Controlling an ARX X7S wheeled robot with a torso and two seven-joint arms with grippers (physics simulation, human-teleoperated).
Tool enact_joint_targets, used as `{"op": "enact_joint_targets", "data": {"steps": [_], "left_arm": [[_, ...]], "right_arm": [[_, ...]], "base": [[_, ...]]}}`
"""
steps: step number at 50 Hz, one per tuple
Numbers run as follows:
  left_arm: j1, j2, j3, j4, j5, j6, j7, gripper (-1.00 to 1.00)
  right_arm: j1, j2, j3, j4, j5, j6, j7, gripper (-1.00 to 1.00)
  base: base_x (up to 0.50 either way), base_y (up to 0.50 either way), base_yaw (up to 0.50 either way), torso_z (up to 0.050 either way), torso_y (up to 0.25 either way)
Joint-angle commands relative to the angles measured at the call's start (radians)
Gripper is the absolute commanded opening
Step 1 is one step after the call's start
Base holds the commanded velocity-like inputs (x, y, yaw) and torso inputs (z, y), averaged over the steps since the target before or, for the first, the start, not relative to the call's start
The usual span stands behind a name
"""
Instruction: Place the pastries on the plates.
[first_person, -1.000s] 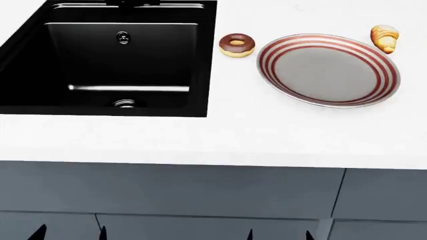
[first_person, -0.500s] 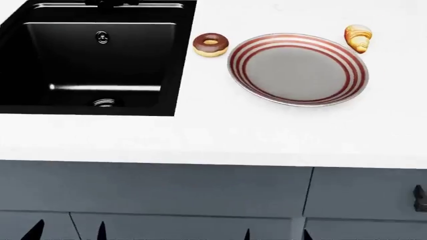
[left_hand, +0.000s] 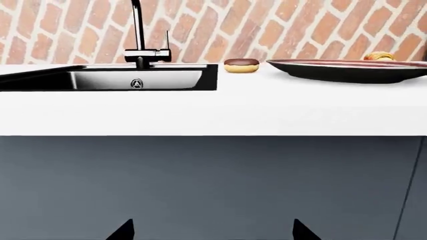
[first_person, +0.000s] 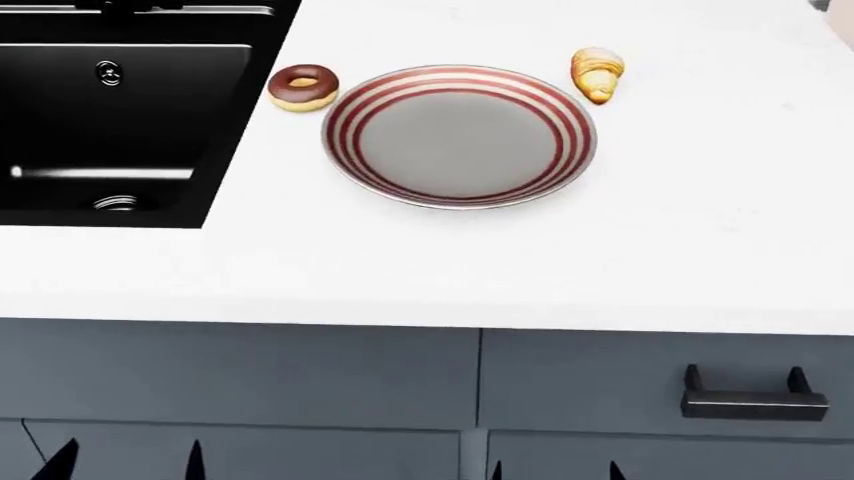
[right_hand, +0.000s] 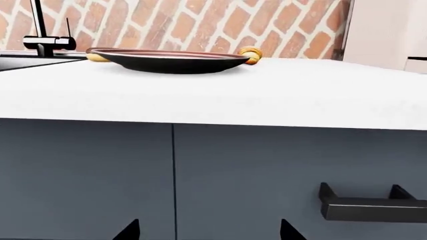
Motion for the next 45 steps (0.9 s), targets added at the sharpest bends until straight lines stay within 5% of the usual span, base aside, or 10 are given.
{"op": "enact_joint_targets", "data": {"steps": [1, 18, 45], "left_arm": [[-0.005, -0.012, 0.004, -0.003, -0.014, -0.034, -0.023, 1.00], [-0.009, -0.025, 0.035, 0.016, 0.003, 0.006, -0.045, 1.00], [-0.011, -0.047, 0.068, 0.024, -0.005, 0.036, -0.058, 1.00]], "right_arm": [[0.007, 0.009, -0.015, 0.000, 0.007, 0.003, 0.016, 1.00], [0.023, 0.026, -0.033, 0.007, -0.008, 0.019, 0.049, 1.00], [0.000, 0.045, -0.052, -0.035, -0.004, 0.027, 0.086, 1.00]], "base": [[0.00, 0.00, 0.00, 0.000, 0.000], [0.00, 0.00, 0.00, 0.002, 0.000], [0.00, 0.00, 0.00, 0.050, 0.000]]}}
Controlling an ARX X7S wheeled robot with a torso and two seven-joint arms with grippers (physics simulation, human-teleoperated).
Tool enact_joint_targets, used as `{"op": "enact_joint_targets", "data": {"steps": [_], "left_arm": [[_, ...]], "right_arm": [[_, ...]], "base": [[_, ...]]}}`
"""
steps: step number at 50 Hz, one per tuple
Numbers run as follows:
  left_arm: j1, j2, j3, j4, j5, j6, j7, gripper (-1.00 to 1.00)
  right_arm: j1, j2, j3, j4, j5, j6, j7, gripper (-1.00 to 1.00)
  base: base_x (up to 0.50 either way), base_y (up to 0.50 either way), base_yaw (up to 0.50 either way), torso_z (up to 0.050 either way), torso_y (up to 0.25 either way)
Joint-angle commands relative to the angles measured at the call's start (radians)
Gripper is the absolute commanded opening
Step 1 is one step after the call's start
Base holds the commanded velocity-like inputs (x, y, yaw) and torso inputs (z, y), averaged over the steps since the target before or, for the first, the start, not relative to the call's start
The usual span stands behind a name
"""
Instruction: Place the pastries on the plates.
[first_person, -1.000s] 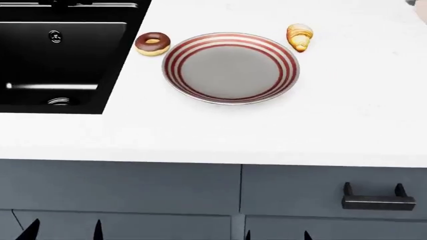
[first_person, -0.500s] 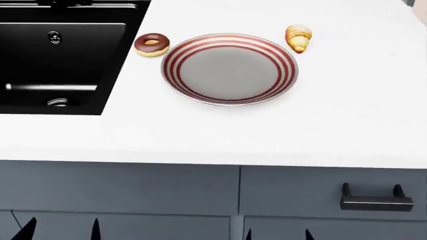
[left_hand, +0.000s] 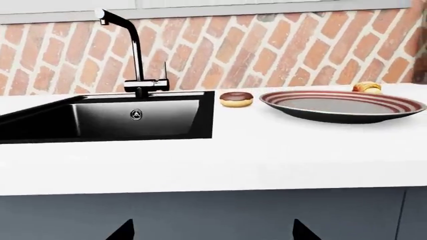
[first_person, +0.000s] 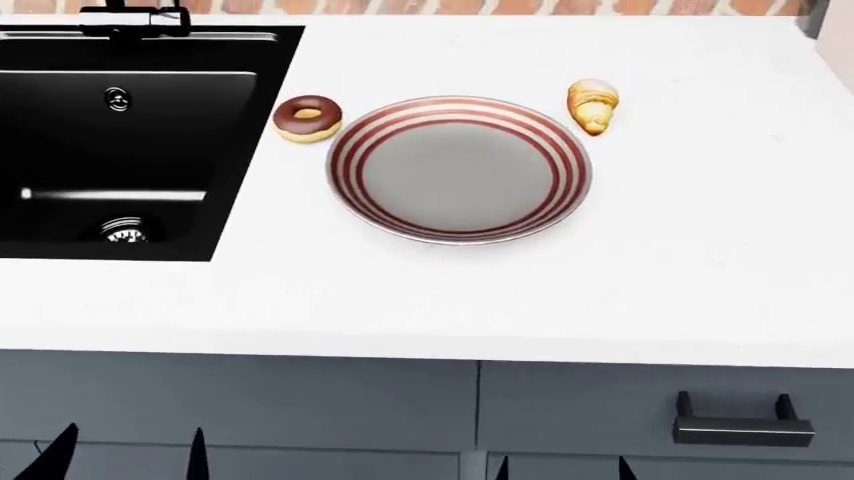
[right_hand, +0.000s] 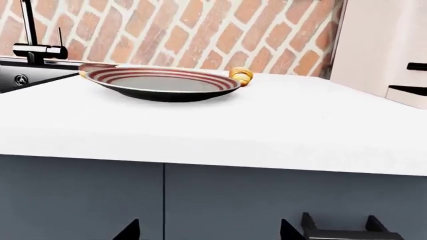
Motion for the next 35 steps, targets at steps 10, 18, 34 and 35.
{"op": "enact_joint_targets", "data": {"steps": [10, 18, 34, 35], "left_arm": [[0.009, -0.019, 0.017, 0.021, 0.000, 0.026, -0.016, 1.00], [0.012, -0.022, 0.016, 0.020, -0.006, 0.014, -0.031, 1.00], [-0.032, -0.058, -0.024, 0.316, -0.180, -0.278, -0.029, 1.00], [-0.052, -0.073, -0.029, 0.368, -0.189, -0.337, -0.042, 1.00]], "right_arm": [[-0.018, 0.013, -0.017, -0.021, 0.003, 0.000, 0.023, 1.00], [-0.010, 0.017, -0.021, -0.020, 0.009, 0.006, 0.027, 1.00], [0.018, 0.075, 0.012, -0.316, 0.086, 0.257, 0.052, 1.00], [0.040, 0.092, 0.016, -0.373, 0.106, 0.344, 0.048, 1.00]], "base": [[0.00, 0.00, 0.00, 0.050, 0.000], [0.00, 0.00, 0.00, 0.017, 0.000], [0.00, 0.00, 0.00, 0.000, 0.000], [0.00, 0.00, 0.00, 0.000, 0.000]]}}
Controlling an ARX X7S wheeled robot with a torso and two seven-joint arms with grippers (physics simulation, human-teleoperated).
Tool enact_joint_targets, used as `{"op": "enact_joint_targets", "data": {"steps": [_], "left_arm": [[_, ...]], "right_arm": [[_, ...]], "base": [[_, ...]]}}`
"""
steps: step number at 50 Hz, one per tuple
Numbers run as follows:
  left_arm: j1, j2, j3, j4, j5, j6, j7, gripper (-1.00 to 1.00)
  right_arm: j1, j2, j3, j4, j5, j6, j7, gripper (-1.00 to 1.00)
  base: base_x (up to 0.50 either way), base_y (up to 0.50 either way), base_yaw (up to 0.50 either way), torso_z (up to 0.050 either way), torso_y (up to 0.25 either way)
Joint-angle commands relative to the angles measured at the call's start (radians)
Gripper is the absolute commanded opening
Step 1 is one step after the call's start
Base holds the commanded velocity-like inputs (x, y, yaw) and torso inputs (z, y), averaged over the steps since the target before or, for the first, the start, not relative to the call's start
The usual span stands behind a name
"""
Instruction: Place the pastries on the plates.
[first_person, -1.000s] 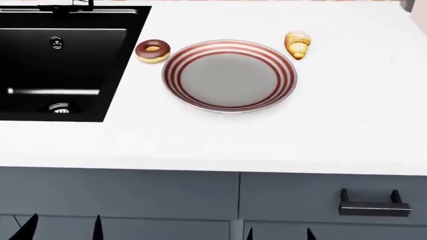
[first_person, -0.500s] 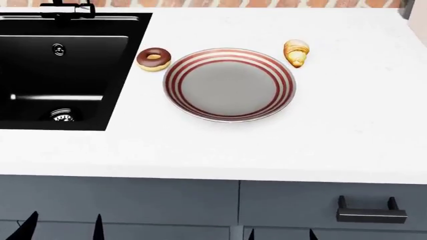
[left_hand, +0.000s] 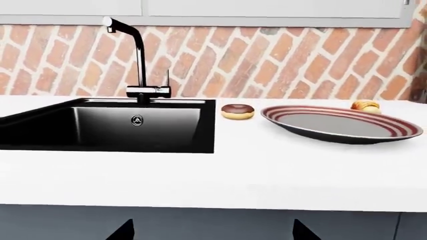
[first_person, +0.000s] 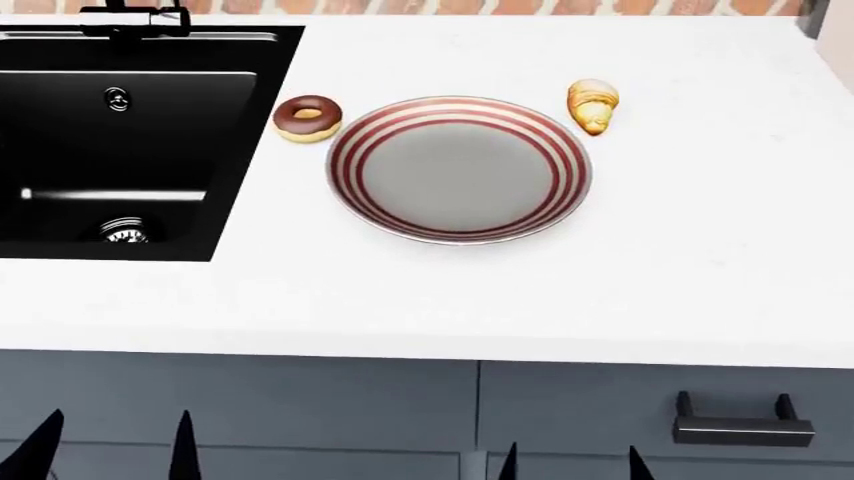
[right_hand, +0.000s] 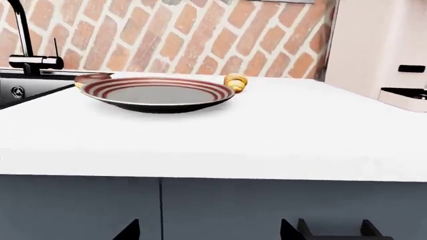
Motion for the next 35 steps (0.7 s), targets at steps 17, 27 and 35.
{"op": "enact_joint_targets", "data": {"steps": [17, 27, 35], "left_arm": [[-0.624, -0.104, -0.269, 0.712, -0.599, -1.271, -0.126, 1.00], [-0.968, -0.065, -0.157, 0.372, -0.567, -1.316, -0.106, 1.00], [-1.009, -0.046, -0.120, 0.218, -0.527, -1.259, -0.089, 1.00]], "right_arm": [[0.663, 0.172, 0.170, -0.533, 0.334, 1.080, -0.036, 1.00], [0.973, 0.167, 0.177, -0.297, 0.378, 1.233, -0.087, 1.00], [0.981, 0.228, 0.132, -0.232, 0.354, 1.203, -0.113, 1.00]], "base": [[0.00, 0.00, 0.00, 0.000, 0.000], [0.00, 0.00, 0.00, 0.000, 0.000], [0.00, 0.00, 0.00, 0.000, 0.000]]}}
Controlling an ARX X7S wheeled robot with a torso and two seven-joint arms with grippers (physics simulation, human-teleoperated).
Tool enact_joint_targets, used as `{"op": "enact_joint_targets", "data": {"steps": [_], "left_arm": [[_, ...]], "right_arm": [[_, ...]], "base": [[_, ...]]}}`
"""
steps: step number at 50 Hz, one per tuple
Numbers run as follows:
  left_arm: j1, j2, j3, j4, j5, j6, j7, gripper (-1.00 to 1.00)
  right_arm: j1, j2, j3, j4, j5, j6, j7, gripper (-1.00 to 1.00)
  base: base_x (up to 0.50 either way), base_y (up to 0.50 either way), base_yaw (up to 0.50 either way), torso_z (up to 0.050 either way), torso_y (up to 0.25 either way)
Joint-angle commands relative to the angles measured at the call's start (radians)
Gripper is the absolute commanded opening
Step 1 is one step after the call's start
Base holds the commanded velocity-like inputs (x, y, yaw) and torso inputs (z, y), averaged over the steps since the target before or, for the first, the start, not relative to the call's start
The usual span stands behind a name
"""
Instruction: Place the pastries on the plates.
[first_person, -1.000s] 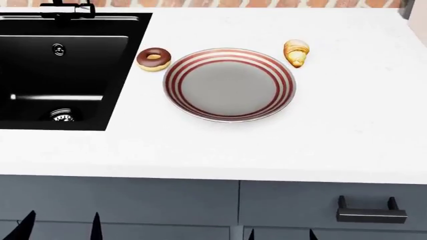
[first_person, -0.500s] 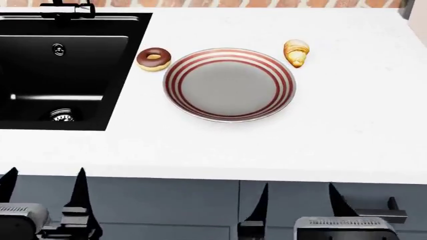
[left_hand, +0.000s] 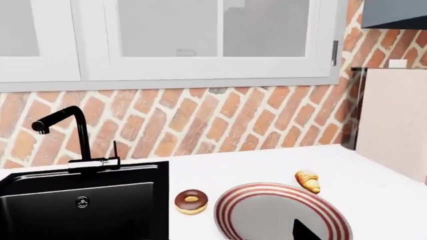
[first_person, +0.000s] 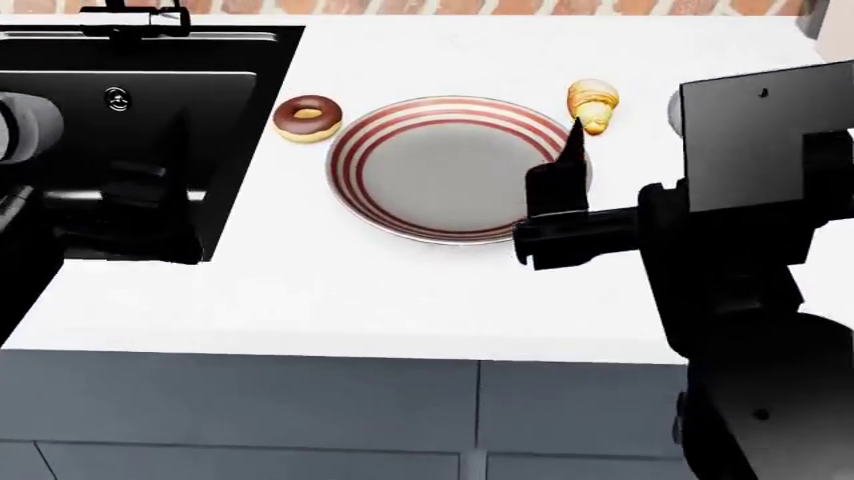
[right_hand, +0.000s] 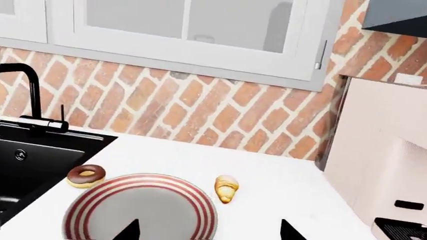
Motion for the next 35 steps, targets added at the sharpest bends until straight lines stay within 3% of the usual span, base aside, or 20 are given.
{"op": "enact_joint_targets", "data": {"steps": [1, 5, 11, 14, 27, 30, 35], "left_arm": [[-0.184, 0.016, 0.038, -0.190, -0.006, -0.051, 0.018, 1.00], [-0.207, 0.034, 0.113, -0.291, 0.054, 0.024, 0.027, 1.00], [-0.204, 0.025, 0.107, -0.252, 0.038, -0.001, 0.015, 1.00], [-0.224, 0.043, 0.154, -0.325, 0.075, 0.060, 0.028, 1.00], [-0.173, 0.020, 0.146, -0.301, 0.058, 0.054, 0.026, 1.00], [-0.127, -0.028, 0.068, -0.178, -0.015, -0.037, 0.016, 1.00], [-0.146, -0.016, 0.108, -0.224, 0.013, -0.002, 0.020, 1.00]], "right_arm": [[0.141, 0.045, -0.003, 0.112, 0.026, 0.083, -0.045, 1.00], [0.136, 0.056, 0.003, 0.130, 0.026, 0.073, -0.053, 1.00], [0.116, 0.055, 0.005, 0.161, 0.024, 0.046, -0.060, 1.00], [0.112, 0.050, 0.003, 0.175, 0.024, 0.036, -0.063, 1.00], [0.085, 0.043, 0.005, 0.188, 0.024, 0.002, -0.064, 1.00], [0.080, 0.040, 0.004, 0.191, 0.026, -0.002, -0.065, 1.00], [0.074, 0.035, 0.008, 0.188, 0.033, -0.003, -0.065, 1.00]], "base": [[0.00, 0.00, 0.00, 0.000, 0.000], [0.17, 0.00, 0.00, 0.000, 0.000], [0.33, 0.00, 0.00, 0.000, 0.000], [0.36, 0.00, 0.00, 0.000, 0.000], [0.36, -0.04, 0.00, 0.000, 0.000], [0.41, -0.10, 0.00, 0.000, 0.000], [0.42, -0.11, 0.00, 0.000, 0.000]]}}
